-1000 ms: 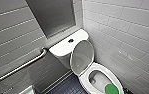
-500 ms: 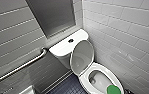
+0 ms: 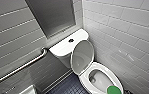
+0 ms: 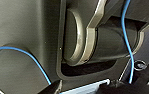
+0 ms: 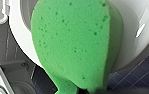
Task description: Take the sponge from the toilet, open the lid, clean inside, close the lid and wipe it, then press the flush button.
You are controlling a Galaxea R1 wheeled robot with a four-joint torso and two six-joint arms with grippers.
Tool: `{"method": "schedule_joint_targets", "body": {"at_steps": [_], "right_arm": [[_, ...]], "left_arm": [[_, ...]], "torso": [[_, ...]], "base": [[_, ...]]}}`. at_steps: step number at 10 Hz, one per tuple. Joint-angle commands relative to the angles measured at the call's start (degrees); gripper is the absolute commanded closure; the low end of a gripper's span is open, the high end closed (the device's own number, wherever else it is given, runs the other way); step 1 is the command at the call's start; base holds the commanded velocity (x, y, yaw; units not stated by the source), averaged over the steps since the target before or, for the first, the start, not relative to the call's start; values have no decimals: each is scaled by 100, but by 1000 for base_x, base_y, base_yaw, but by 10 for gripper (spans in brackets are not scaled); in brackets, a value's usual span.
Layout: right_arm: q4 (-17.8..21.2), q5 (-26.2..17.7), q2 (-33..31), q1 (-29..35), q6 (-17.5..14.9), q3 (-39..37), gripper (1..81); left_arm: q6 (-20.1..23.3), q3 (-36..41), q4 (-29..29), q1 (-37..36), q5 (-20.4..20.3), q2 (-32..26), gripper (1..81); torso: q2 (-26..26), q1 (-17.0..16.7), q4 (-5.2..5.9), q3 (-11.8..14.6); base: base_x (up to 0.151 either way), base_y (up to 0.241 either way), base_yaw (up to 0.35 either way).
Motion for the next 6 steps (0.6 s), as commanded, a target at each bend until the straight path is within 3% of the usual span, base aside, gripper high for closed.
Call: {"method": "schedule_joint_targets", "body": {"at_steps": [1,2,4,5,6], "right_arm": [[-56,-451,-182,227,8,150,811],[-82,-451,-181,218,8,159,811],[-82,-443,-173,174,8,141,811],[-82,-443,-164,131,8,124,811],[-82,-443,-173,104,8,115,811]], "left_arm": [[12,345,41,136,509,-232,10],[12,399,41,127,509,-250,10],[21,407,41,118,509,-259,10],[21,407,41,101,509,-259,10],[12,407,41,83,509,-276,10]], "torso": [[564,-365,0,0],[757,-487,-372,156],[1087,-695,-588,204],[1266,-810,-740,405],[890,-566,-405,311]], "base": [[0,0,0],[0,0,0],[0,0,0],[0,0,0],[0,0,0]]}}
